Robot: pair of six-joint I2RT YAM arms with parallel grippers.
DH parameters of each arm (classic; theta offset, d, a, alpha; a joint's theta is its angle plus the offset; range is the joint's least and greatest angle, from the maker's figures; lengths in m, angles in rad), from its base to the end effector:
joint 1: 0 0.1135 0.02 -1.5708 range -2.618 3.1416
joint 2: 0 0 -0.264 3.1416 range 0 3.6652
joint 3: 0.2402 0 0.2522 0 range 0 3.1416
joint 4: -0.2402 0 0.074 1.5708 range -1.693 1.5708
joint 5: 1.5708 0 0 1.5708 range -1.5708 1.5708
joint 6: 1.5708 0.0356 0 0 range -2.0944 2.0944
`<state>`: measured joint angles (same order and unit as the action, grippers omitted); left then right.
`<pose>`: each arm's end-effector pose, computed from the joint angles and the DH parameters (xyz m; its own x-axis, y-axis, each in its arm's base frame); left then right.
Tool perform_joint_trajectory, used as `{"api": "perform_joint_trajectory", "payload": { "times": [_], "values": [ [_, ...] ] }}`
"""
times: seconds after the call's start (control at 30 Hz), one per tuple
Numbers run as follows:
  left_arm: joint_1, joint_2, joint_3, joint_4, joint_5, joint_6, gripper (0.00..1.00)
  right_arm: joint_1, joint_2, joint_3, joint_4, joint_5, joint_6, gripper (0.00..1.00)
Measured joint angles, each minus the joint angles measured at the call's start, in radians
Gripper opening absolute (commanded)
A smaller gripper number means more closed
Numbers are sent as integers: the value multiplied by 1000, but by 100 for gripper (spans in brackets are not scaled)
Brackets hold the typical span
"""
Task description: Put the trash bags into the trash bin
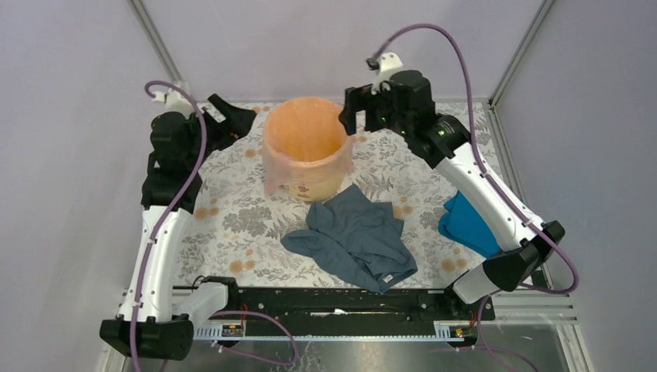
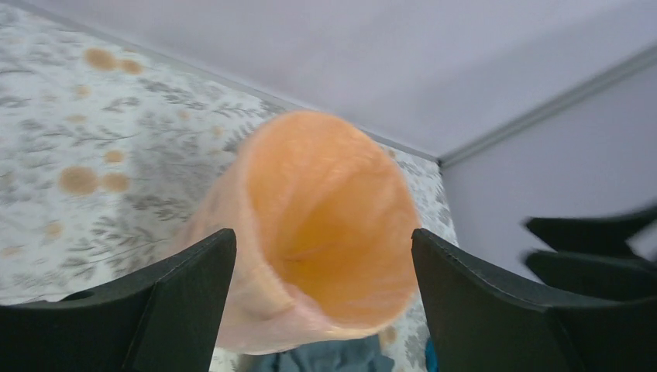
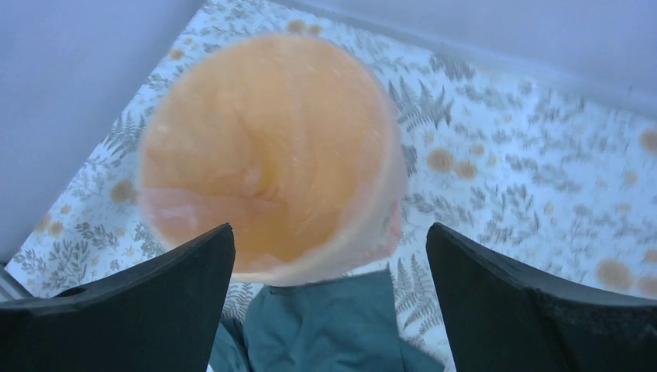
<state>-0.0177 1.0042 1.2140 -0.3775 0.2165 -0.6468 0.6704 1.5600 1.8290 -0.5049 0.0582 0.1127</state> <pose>0.2125 -0.0114 0.4278 -0.2712 -0.5839 -0.7652 0.0822 0.7781 -0.6228 0.2707 0.2120 0.4748 -0.2467 -0.0524 -0.9677 -0.5517 0.8285 0.0958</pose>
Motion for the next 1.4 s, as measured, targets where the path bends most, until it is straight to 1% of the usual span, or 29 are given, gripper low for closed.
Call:
{"api": "perform_joint_trajectory", "payload": {
  "times": [0.07, 0.17, 0.3, 0.33, 0.5, 0.63, 0.73, 0.8, 1.03, 1.17, 1.4],
  "values": [
    [-62, 27, 39, 8, -2, 9, 89, -81, -43, -139, 72, -58, 50, 100],
    [-144, 57, 56, 7, 13, 22, 90, -183, -79, -367, 154, -131, 108, 100],
    [-222, 78, 63, -3, 37, 40, 94, -229, -114, -612, 218, -190, 154, 100],
    [-236, 77, 63, -7, 42, 47, 98, -234, -127, -670, 241, -210, 165, 100],
    [-251, 40, 63, -48, 42, 102, 99, -241, -137, -808, 385, -312, 172, 100],
    [-251, -25, 63, -95, 9, 160, 99, -230, -109, -899, 612, -396, 145, 100],
    [-251, -72, 63, -112, -19, 193, 99, -196, -25, -925, 763, -411, 117, 100],
    [-251, -109, 63, -122, -39, 208, 99, -160, 45, -930, 859, -394, 96, 100],
    [-251, -180, 46, -128, -45, 214, 99, -88, 203, -924, 1075, -325, 53, 100],
    [-251, -204, 32, -131, -37, 213, 99, -72, 264, -892, 1147, -302, 45, 100],
    [-251, -240, 17, -156, -39, 214, 99, -36, 384, -721, 1153, -286, 21, 100]
  ]
}}
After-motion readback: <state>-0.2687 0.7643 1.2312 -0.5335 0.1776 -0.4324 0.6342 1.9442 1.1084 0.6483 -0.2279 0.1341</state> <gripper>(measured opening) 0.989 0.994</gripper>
